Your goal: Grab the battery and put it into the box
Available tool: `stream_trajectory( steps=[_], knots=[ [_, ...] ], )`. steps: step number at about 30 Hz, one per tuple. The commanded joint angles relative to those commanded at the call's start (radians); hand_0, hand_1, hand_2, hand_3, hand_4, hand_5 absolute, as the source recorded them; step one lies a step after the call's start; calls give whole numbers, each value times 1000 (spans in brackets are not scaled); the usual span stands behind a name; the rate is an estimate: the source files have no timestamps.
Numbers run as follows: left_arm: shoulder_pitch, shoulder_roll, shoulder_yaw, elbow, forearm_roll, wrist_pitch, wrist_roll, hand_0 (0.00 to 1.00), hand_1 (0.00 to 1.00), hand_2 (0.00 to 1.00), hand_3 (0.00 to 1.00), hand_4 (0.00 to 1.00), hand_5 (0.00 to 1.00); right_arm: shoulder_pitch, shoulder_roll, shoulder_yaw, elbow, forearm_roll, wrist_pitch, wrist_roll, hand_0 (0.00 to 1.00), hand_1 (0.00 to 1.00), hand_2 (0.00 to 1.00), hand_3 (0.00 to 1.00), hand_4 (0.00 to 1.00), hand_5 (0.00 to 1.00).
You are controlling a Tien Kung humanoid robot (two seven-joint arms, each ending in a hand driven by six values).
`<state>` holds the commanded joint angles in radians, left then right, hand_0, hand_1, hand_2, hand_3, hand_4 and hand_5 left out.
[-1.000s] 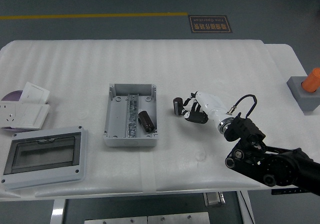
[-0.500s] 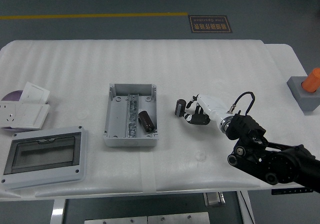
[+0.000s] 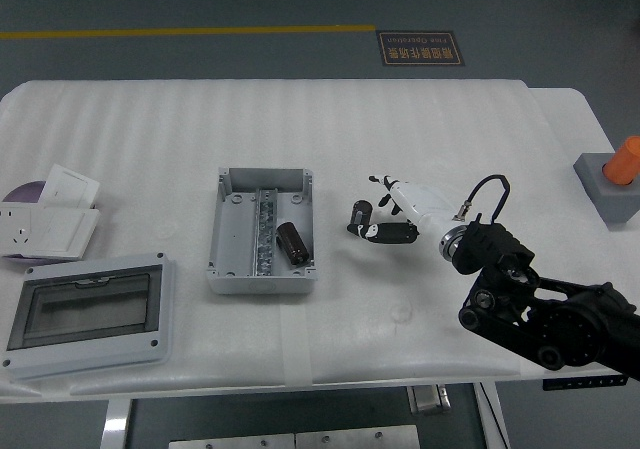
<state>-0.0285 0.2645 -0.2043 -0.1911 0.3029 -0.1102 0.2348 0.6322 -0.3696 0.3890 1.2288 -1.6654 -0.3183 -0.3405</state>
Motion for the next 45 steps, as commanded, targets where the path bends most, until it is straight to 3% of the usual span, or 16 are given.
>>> stream_trajectory(
  steps=[14,15,20,21,26,27,45],
  knots=[
    [-1,1,-4,0,5,-2,2,598,664,561,556,476,509,37,31,-46,-44,-24,-20,-39,416,566,673,958,998,773],
    [-1,1,-3,0,4,-2,2,597,664,561,556,473,508,39,32,-47,-45,-25,-19,-40,389,523,616,835,886,636],
    [-3,1,-1,0,3,-2,1,597,664,561,556,473,508,43,40,-61,-49,-29,-14,-43,389,523,616,835,886,636],
    [-4,1,-1,0,3,-2,1,598,663,563,554,472,506,44,42,-63,-51,-31,-14,-44,330,473,559,656,671,383],
    [-4,1,0,0,4,-2,1,598,663,563,554,472,506,47,48,-71,-54,-38,-12,-45,330,473,559,656,671,383],
    [-3,1,-1,0,5,-2,2,598,664,562,551,472,505,48,49,-71,-55,-38,-12,-45,319,462,556,647,633,327],
    [-5,1,22,-1,-13,0,-7,598,665,564,548,476,507,54,56,-77,-68,-36,-13,-41,312,457,556,642,617,307]
  ],
)
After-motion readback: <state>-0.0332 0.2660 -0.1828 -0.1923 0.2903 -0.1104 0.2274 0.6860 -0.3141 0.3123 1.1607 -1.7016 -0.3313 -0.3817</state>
